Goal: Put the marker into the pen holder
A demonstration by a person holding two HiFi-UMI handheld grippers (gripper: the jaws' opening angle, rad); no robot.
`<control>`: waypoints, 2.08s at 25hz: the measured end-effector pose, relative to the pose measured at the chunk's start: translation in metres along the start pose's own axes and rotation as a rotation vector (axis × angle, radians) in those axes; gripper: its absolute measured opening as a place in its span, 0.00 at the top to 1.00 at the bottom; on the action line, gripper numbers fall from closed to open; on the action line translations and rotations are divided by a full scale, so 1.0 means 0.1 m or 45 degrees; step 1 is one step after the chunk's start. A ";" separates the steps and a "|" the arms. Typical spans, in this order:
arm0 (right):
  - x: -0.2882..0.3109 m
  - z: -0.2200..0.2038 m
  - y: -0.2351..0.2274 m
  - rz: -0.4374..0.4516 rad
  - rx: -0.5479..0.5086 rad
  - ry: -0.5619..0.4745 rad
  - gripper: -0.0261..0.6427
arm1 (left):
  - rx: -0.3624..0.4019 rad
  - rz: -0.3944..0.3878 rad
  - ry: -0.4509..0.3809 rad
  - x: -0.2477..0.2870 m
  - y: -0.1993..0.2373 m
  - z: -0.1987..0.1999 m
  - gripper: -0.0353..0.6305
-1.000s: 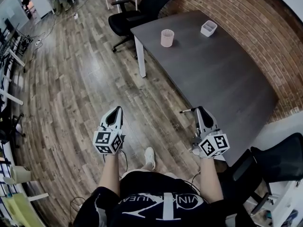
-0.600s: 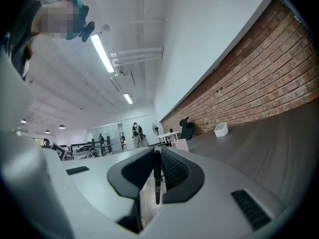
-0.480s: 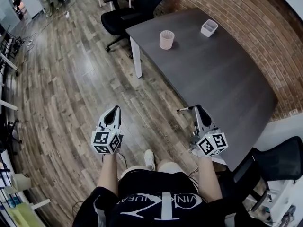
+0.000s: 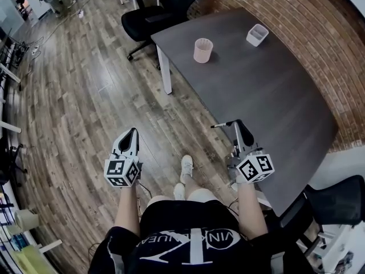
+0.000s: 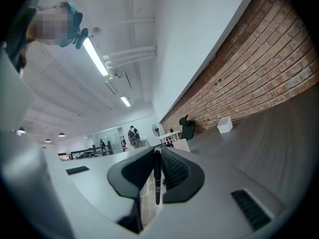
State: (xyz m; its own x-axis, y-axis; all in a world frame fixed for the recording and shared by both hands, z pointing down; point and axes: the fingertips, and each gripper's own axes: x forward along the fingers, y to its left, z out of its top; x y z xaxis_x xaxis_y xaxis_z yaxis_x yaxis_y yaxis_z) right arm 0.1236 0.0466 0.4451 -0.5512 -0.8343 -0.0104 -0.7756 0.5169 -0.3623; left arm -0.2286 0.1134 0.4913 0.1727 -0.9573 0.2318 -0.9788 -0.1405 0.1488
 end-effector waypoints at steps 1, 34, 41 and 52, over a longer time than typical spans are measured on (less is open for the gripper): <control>0.11 0.04 -0.02 0.015 0.000 -0.010 0.88 | 0.007 0.011 -0.009 0.08 0.05 0.07 0.92; 2.02 0.60 -0.94 0.118 -0.030 -0.061 0.88 | 0.062 -0.003 -0.030 2.16 0.22 0.77 0.92; 2.21 0.72 -1.06 0.124 -0.038 -0.082 0.88 | 0.062 -0.028 -0.002 2.39 0.16 0.73 0.92; 2.68 0.88 -1.17 0.118 0.017 -0.147 0.88 | 0.055 -0.110 0.041 3.06 0.19 0.74 0.92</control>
State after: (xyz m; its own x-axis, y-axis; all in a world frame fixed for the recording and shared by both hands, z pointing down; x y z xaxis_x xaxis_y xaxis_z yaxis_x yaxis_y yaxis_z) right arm 0.0937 -0.2546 0.4026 -0.5802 -0.8003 -0.1514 -0.7188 0.5905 -0.3669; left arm -0.2024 -0.2011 0.4942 0.2595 -0.9326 0.2510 -0.9638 -0.2336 0.1284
